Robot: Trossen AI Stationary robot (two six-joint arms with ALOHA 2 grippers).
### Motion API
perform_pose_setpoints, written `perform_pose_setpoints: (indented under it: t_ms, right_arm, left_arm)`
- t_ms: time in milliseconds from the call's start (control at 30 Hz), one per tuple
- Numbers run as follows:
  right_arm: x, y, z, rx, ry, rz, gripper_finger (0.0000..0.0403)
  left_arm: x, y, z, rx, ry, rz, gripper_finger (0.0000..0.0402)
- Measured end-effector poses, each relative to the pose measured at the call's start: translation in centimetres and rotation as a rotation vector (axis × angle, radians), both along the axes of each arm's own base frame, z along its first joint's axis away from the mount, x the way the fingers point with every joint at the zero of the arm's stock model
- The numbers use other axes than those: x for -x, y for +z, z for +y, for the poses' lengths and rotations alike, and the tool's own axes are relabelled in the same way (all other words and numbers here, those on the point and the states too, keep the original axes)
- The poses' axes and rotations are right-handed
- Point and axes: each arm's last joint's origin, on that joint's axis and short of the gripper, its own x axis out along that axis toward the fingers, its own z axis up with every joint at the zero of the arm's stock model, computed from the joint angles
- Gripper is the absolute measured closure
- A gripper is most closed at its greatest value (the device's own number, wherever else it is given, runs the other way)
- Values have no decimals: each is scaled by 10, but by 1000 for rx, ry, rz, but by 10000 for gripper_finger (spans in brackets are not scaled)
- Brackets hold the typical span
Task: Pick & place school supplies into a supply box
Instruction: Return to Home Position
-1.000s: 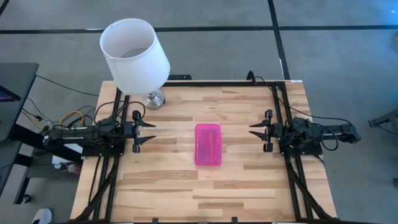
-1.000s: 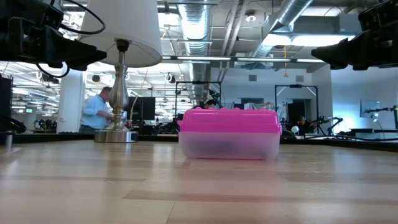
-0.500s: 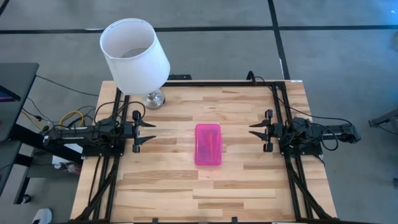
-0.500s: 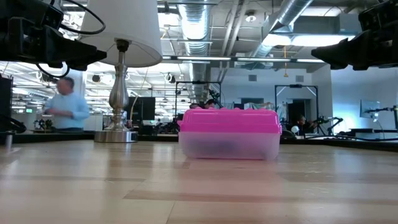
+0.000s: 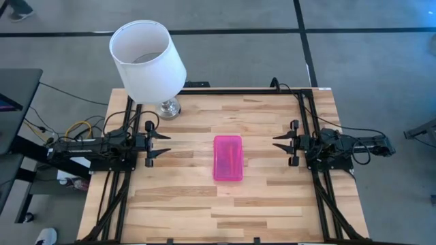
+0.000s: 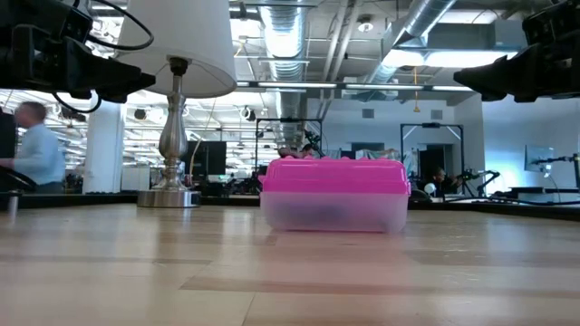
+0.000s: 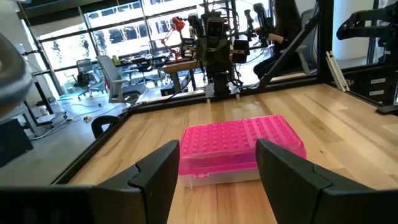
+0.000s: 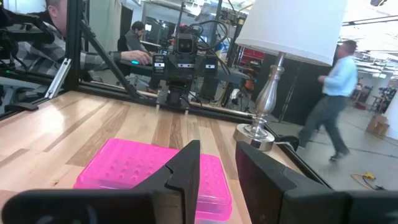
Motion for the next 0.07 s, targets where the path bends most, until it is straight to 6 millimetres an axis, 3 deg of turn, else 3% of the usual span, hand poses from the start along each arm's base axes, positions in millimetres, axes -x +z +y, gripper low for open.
perform_pose_setpoints:
  t_ms: [67]
  right_arm:
    - [0,0,0,0,0,1,303]
  left_arm:
    - [0,0,0,6,0,0,194]
